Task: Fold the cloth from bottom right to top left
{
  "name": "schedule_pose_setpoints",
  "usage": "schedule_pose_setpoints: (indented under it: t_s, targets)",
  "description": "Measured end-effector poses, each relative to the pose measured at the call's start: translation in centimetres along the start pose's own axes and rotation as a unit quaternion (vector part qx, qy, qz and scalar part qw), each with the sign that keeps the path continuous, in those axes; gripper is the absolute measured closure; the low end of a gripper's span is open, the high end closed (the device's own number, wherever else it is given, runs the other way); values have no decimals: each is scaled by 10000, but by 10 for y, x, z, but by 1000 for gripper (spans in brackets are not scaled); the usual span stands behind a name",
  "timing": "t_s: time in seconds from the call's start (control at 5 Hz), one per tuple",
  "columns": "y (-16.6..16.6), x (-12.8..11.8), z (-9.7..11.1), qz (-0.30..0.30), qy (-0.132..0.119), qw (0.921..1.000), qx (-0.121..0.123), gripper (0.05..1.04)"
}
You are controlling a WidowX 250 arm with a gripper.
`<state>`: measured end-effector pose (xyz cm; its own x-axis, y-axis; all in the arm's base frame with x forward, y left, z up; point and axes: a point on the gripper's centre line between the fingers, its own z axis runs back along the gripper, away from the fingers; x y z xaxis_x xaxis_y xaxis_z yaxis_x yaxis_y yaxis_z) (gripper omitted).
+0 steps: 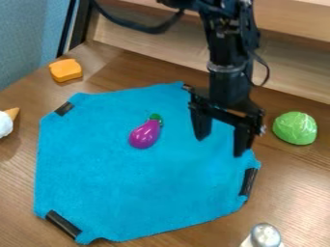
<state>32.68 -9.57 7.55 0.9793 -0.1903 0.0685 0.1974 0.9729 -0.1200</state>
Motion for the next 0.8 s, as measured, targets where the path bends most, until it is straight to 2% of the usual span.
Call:
schedule_pose_setpoints:
  t_s: [0.4,0.8]
  targets:
    - [-30,0,-30,312,117,9994,-7,83]
    - [-35,1,-49,453,237,9986,145,120]
